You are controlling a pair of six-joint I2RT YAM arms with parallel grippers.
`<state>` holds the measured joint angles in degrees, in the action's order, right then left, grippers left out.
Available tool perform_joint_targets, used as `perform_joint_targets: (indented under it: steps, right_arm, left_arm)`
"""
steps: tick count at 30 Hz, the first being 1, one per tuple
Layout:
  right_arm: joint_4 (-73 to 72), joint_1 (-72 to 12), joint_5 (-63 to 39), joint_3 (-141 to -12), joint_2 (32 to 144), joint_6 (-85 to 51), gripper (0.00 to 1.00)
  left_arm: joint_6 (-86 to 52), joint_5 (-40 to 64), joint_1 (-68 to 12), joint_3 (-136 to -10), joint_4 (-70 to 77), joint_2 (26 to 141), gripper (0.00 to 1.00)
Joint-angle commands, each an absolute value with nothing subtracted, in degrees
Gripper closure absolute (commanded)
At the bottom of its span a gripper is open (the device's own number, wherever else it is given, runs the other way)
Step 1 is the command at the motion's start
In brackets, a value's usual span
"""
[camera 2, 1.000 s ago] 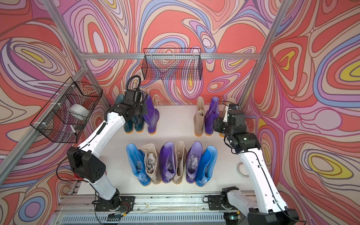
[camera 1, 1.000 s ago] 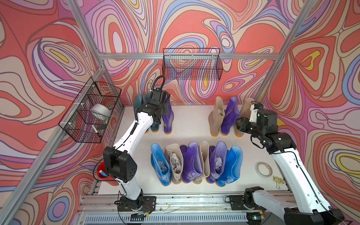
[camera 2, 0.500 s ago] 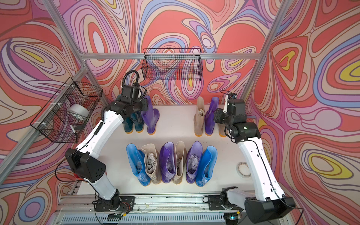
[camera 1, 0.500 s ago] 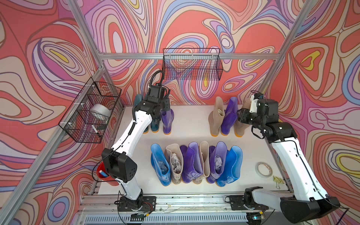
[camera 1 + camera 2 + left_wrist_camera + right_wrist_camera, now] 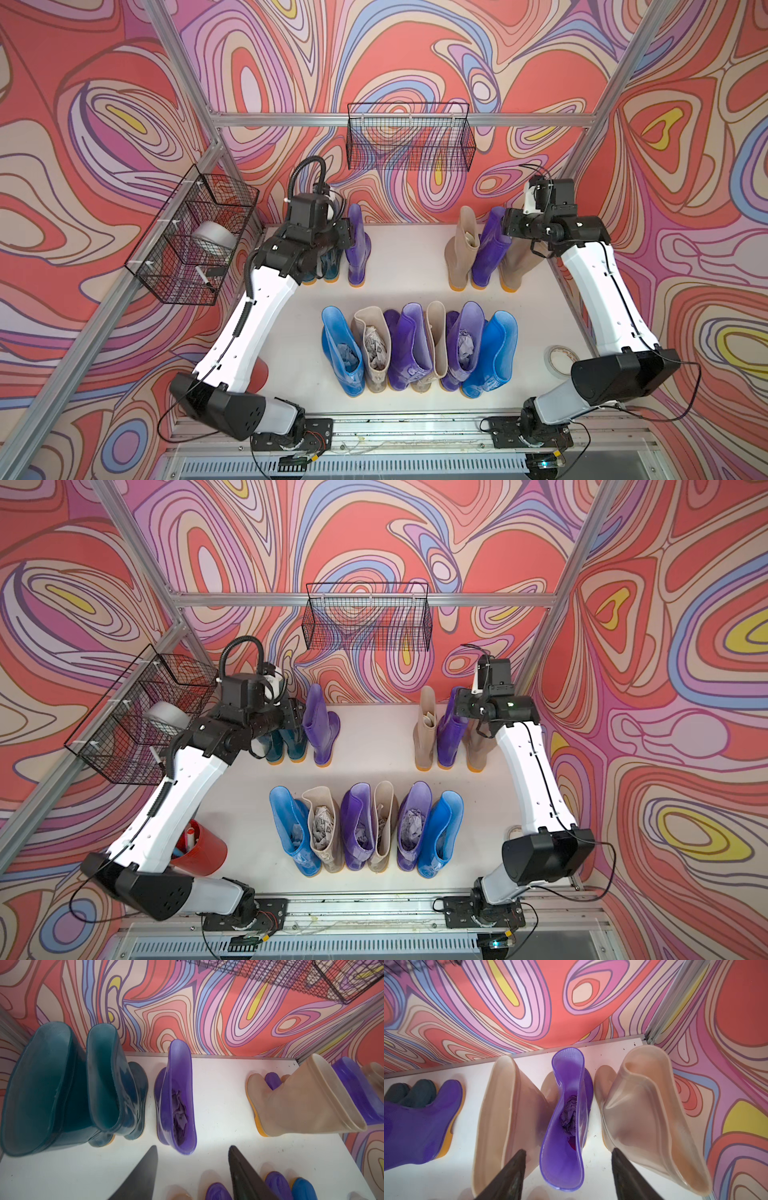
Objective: Match and arrange rain boots in pairs
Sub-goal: Place the rain boot at the center of the board, then pick up the rain boot at the center of the board.
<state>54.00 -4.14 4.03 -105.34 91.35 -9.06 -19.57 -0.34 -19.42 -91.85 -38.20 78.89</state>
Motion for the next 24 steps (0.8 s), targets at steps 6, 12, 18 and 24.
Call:
perform_joint_targets:
  steps: [6, 12, 18, 24]
  right_arm:
    - [56.3, -3.8, 3.9, -108.8, 97.9, -7.8, 0.30]
    - [56.4, -3.7, 4.0, -110.6, 101.2, -7.9, 0.30]
    - [57.7, -3.8, 4.4, -113.4, 106.1, -8.1, 0.35]
    - [59.5, -3.7, 4.9, -115.2, 108.7, -8.5, 0.50]
  left_arm:
    - [-23.6, 0.9, -20.0, -81.0, -37.6, 69.1, 0.42]
    - [-24.7, 1.1, -20.0, -78.2, -38.8, 65.2, 0.42]
    - [-25.0, 1.8, -20.0, -77.0, -39.3, 64.0, 0.42]
    - [-24.8, 1.5, -20.0, -76.7, -40.1, 63.2, 0.42]
